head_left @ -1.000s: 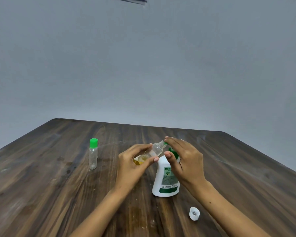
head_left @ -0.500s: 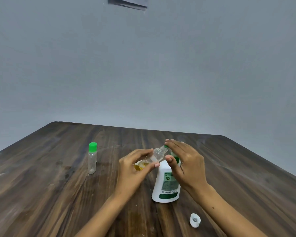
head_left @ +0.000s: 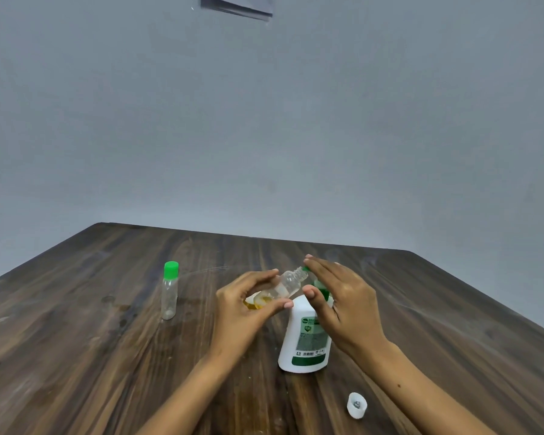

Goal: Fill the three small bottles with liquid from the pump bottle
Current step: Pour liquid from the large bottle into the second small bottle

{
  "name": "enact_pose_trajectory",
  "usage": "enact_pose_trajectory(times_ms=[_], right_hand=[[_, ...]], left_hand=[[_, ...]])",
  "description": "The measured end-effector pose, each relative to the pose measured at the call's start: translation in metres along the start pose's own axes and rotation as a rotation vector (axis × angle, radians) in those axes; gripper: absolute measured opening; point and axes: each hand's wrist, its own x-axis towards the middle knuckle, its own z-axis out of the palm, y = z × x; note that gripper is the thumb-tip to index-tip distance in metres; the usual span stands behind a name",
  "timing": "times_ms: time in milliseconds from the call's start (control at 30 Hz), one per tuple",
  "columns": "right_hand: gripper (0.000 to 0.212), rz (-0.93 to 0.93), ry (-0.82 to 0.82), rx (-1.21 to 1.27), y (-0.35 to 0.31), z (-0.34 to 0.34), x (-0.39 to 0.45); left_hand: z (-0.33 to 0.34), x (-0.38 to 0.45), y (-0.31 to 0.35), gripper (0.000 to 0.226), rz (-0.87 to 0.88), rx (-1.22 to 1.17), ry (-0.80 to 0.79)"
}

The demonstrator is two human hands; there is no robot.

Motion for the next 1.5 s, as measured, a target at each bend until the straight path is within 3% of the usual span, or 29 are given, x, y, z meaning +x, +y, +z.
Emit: enact_pose_trajectory(times_ms=[400,933,1333,1500], right_hand=[[0.104,0.128,-0.281,-0.023,-0.014,-0.018,0.001],[0.072,0.187,0.083,0.024,-0.024,0.018,-0.009],[0.048,0.182,0.114,-0.005,-0.018,0.015,-0.010],[0.049,0.179,0.126,0.001,-0.021,0.014,-0.009]], left_hand=[[0.004,0.002,0.006,0.038,0.062,0.015,0.003],[0.005,0.000,0.005,0.039,0.098,0.067,-0.019],[0.004,-0.004,0.006,0.038,0.101,0.124,-0.039],[0.004,-0.003,0.007,0.038,0.118,0.142,-0.020]])
